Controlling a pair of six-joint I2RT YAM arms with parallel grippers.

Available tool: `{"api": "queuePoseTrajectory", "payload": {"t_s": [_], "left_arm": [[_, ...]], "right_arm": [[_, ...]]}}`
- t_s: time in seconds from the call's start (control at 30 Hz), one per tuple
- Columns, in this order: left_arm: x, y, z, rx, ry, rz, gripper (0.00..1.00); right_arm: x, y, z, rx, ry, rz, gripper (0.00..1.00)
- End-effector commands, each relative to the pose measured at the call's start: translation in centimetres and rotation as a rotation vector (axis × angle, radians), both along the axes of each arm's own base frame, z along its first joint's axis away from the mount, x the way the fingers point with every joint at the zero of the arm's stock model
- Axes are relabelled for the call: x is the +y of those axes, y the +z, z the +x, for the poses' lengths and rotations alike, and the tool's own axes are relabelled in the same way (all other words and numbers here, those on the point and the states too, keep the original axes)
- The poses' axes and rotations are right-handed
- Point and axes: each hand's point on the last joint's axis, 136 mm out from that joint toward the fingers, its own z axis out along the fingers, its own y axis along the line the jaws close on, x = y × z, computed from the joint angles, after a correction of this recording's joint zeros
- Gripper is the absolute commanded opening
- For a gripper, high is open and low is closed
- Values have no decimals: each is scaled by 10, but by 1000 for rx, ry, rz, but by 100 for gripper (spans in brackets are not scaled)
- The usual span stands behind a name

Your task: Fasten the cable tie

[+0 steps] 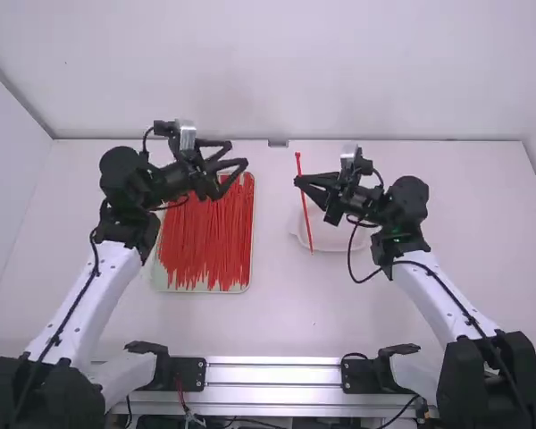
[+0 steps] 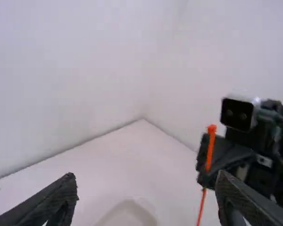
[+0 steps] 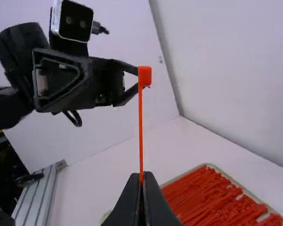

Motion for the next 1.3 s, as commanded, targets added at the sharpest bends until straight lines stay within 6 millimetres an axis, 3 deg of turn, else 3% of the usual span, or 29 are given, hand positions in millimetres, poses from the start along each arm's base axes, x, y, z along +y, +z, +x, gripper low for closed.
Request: {"api": "queuePoseTrajectory", "payload": {"t_s": [0.0,0.33,0.47,0.6,0.73,1.03,1.17,1.27], "left_arm": [[-12,15,-19,-103,-150,59,79],[-36,27,-30,-140,-450,73,83],[-50,24,-17,-110,-496,56,83],[-62,25,-17,-135,-584,53,83],[-68,30,-15,-146,-608,45,82],[-82,47,-29,-183,-655,36,78],[-88,53,-37,-202,-676,30,68],[-90,55,-39,-219,-683,30,47]], "right_arm": [[0,13,-2,-22,21,20,0],[1,39,-10,-120,29,74,2],[10,46,-17,-155,44,93,2],[16,51,-20,-171,43,110,1],[18,52,-19,-169,32,118,1],[21,60,-27,-245,41,128,1],[22,63,-23,-237,14,144,1],[21,64,-23,-243,11,147,1]]}}
